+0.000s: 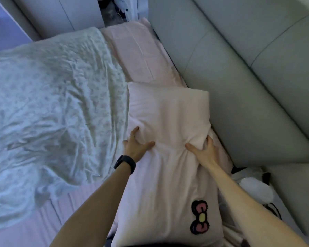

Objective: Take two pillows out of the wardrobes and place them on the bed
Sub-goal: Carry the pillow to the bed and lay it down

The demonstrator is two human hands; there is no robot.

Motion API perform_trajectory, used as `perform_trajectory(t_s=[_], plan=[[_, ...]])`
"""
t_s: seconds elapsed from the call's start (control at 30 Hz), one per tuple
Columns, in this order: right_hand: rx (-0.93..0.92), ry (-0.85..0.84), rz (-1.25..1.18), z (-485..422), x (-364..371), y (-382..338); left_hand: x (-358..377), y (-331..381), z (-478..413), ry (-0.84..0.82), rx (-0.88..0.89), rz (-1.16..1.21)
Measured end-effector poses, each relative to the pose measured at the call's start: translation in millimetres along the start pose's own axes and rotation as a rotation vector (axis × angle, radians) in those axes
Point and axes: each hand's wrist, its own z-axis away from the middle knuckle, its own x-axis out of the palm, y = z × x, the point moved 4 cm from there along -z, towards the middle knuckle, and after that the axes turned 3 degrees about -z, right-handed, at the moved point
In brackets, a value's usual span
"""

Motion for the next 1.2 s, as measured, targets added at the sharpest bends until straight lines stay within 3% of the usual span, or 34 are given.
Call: perform_trajectory(t_s=[0.33, 0.67, 0.87, 0.97, 1.1, 1.2], plan=[[-0.125, -0.14, 0.227, -158.0, -28.4, -42.3, 77.7, 24.0, -75.2, 0.146, -0.166, 0.13], [-0.23, -0.187, 0.322, -311.7, -16.7, -73.1, 134.1, 46.0, -192.2, 0.23, -0.079, 0.22], [-0.253, -0.132, 0.444, -360.6, 5.7, -44.3, 169.6, 17.0, -209.9, 0.288, -0.165, -0.223], [-0.309, -0.053, 0.522, -335.6, 1.5, -13.3, 187.2, 22.3, -194.6, 0.367, 0.004, -0.426], [-0.654, -0.07, 0.635, -287.9, 8.9, 14.0, 224.9, 35.9, -191.1, 0.312, 0.295, -0.559], [-0.554, -0.112, 0.735, -276.5, 8.9, 58.3, 253.1, 16.9, -186.5, 0.228, 0.358, -0.678]])
